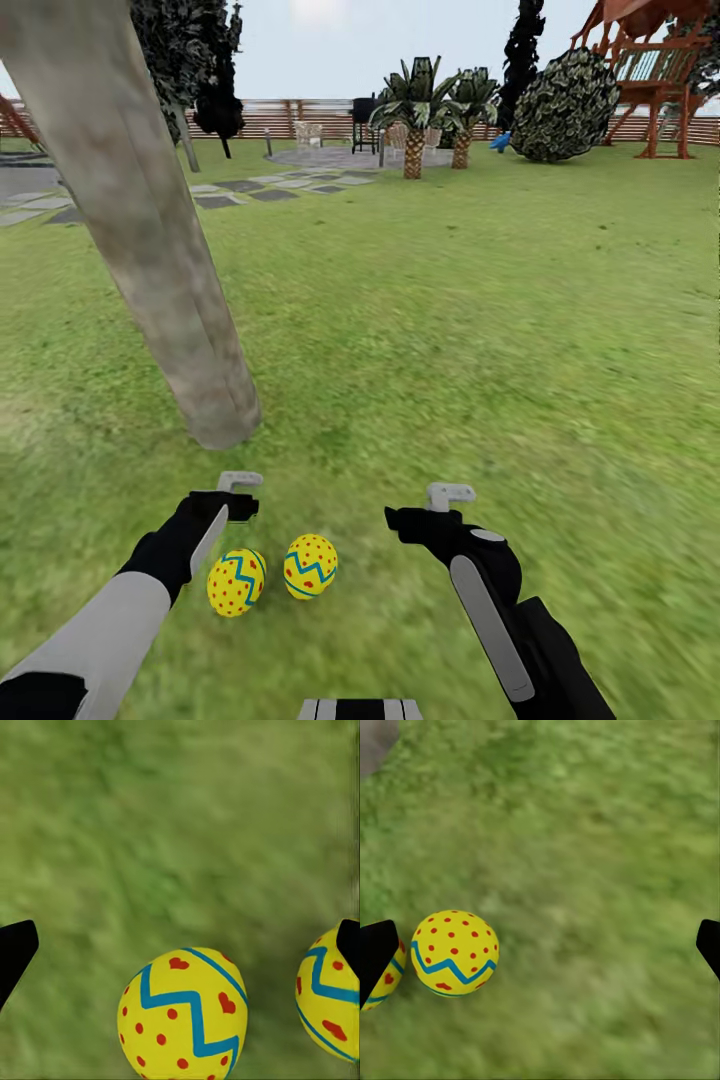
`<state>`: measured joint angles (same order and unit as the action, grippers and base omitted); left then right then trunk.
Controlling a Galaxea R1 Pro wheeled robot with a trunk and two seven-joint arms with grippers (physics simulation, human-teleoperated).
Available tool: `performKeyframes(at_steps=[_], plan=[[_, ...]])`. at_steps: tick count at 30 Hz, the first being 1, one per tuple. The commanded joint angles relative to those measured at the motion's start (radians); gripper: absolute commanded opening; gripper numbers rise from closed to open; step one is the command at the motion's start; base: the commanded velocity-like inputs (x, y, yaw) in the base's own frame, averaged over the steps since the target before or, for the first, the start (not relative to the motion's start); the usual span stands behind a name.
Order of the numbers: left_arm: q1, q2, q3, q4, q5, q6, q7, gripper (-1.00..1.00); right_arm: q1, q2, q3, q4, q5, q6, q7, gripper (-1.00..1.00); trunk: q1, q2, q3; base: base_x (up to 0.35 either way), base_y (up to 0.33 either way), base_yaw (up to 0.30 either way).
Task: Take the three Easter eggs out of the wicker basket on the lawn in the garden, then place them on the lawn next to a single tree (choose any tree) so that all three eggs are next to the same tree and none are left in the basket.
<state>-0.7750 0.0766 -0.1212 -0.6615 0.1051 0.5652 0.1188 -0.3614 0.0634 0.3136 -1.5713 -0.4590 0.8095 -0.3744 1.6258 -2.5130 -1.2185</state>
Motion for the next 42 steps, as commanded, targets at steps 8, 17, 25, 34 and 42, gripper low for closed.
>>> performKeyframes(at_steps=[8, 17, 25, 34, 42], plan=[[0.006, 0.028, -0.007, -0.191, 0.012, 0.136, 0.008, 1.0, -0.001, 0.0, 0.004, -0.001, -0.01, 0.002, -0.012, 1.0, -0.004, 0.002, 0.03, 0.0, 0.0, 0.0], [0.012, 0.036, -0.007, -0.363, 0.012, 0.274, 0.007, 1.0, -0.001, 0.0, 0.0, -0.002, -0.011, 0.002, -0.015, 1.0, -0.008, 0.004, 0.065, 0.0, 0.0, 0.0], [0.014, 0.037, -0.007, -0.381, 0.008, 0.303, 0.008, 1.0, -0.001, 0.001, 0.003, -0.003, -0.011, 0.003, -0.018, 1.0, -0.011, 0.006, 0.102, 0.0, 0.0, 0.088], [0.013, 0.033, -0.008, -0.381, 0.004, 0.352, 0.01, 1.0, -0.001, 0.0, -0.001, -0.003, -0.019, 0.004, -0.016, 1.0, -0.015, 0.008, 0.14, 0.0, 0.0, 0.248], [0.012, 0.032, -0.005, -0.373, 0.003, 0.447, 0.01, 1.0, -0.002, 0.0, -0.003, -0.002, -0.021, 0.004, -0.014, 1.0, -0.019, 0.01, 0.172, 0.0, 0.0, 0.281]])
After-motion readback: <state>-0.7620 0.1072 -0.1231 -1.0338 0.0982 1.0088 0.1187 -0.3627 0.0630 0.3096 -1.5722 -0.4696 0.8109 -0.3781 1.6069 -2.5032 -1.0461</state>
